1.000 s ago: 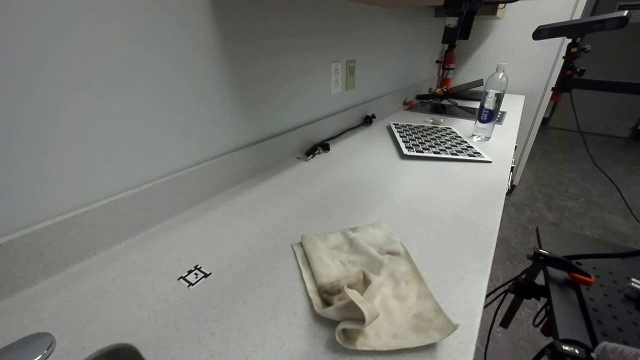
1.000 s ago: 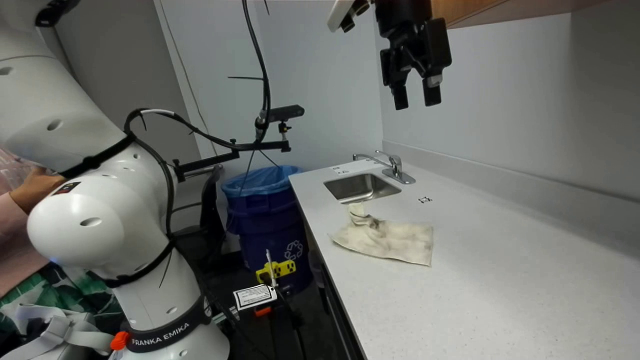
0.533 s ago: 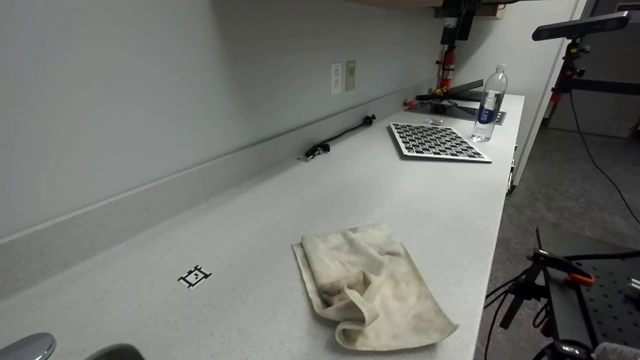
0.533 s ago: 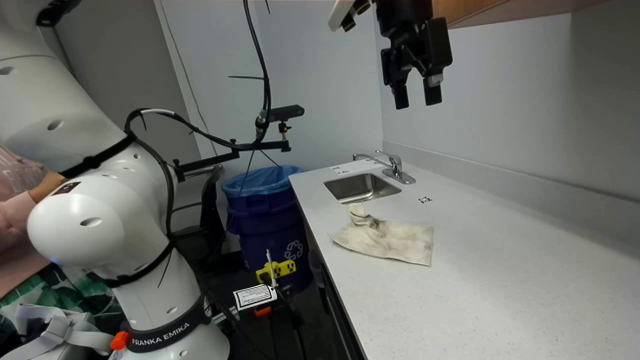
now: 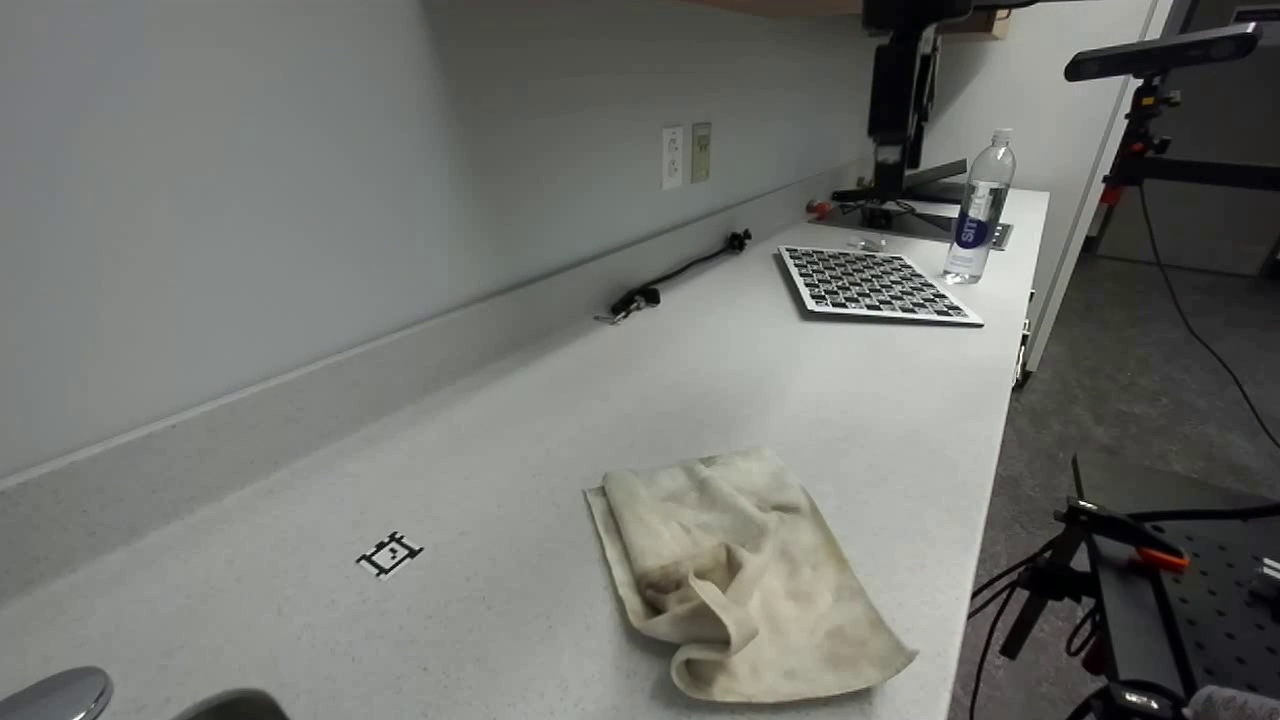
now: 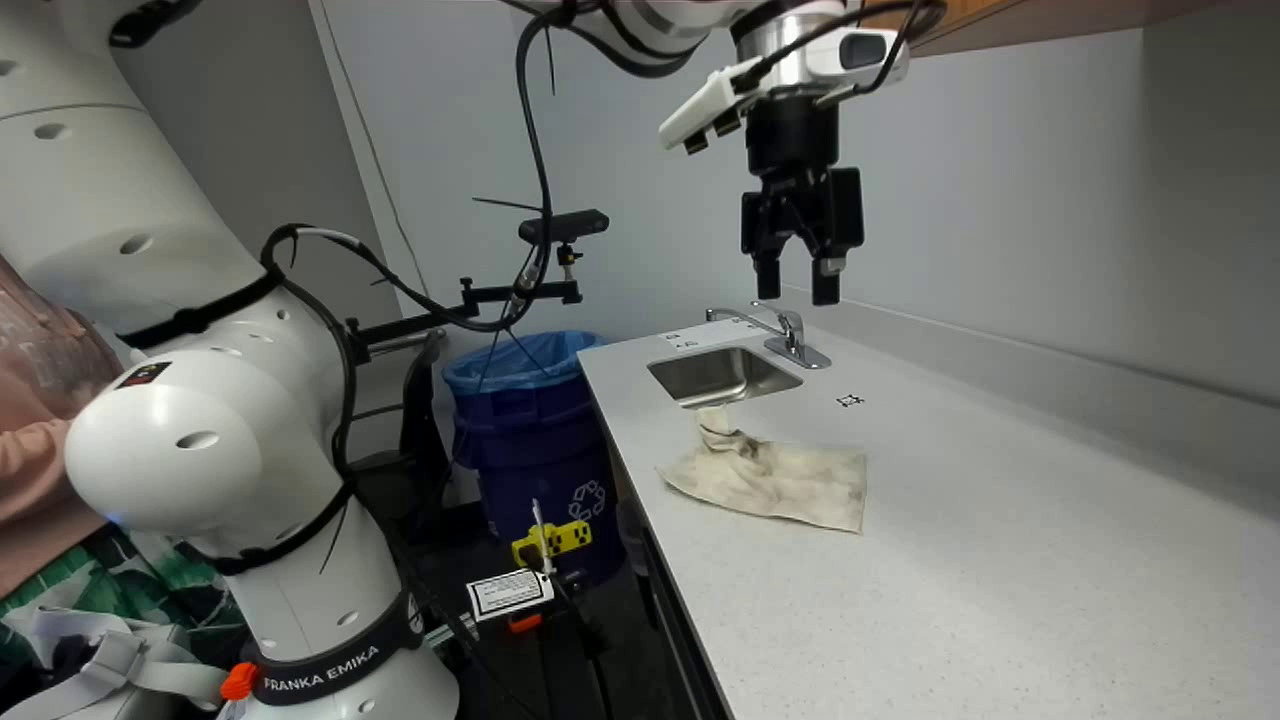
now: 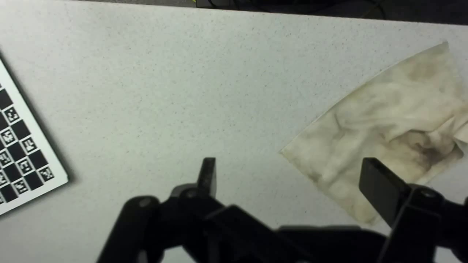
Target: Use the towel to wipe the countertop
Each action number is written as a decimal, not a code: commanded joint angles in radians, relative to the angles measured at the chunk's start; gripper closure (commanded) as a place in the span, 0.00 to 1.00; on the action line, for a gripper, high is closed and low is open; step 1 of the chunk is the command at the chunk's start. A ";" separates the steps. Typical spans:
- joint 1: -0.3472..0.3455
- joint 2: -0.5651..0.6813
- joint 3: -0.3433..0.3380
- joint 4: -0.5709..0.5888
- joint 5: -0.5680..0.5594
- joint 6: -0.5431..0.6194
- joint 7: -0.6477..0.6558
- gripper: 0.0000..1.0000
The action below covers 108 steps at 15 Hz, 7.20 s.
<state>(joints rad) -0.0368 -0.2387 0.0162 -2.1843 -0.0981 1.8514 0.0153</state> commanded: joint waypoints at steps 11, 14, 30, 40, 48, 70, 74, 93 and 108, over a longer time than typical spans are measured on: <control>0.108 0.230 0.101 -0.046 -0.104 0.227 0.119 0.00; 0.127 0.281 0.108 -0.028 -0.136 0.226 0.142 0.00; 0.131 0.510 0.106 0.011 0.048 0.420 0.017 0.00; 0.090 0.608 0.054 -0.018 0.088 0.652 0.025 0.00; 0.058 0.632 0.056 -0.026 0.157 0.679 0.010 0.30; 0.105 0.458 0.219 0.008 0.350 0.487 -0.169 0.99; 0.132 0.475 0.241 0.016 0.377 0.387 -0.234 0.99; 0.229 0.516 0.245 0.073 0.277 0.294 -0.209 0.00; 0.185 0.481 0.216 -0.046 0.339 0.373 -0.227 0.95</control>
<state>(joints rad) 0.1616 0.2717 0.2350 -2.1749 0.2099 2.2310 -0.2060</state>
